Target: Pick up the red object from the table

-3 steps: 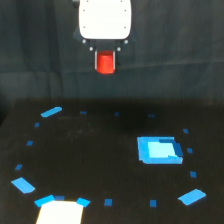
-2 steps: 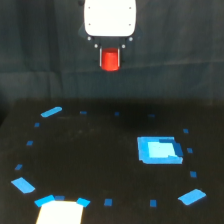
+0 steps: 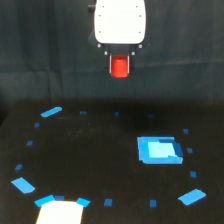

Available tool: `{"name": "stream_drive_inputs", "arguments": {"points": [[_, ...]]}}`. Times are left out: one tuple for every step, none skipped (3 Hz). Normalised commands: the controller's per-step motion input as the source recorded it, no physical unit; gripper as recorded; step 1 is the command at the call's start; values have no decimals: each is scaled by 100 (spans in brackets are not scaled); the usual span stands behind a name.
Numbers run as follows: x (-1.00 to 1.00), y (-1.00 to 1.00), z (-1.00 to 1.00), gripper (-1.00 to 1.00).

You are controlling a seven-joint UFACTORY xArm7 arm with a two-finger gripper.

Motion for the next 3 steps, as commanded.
{"name": "stream_drive_inputs", "arguments": {"points": [[50,9,51,-100],[30,23,70,-100],[36,-23,53,-91]]}}
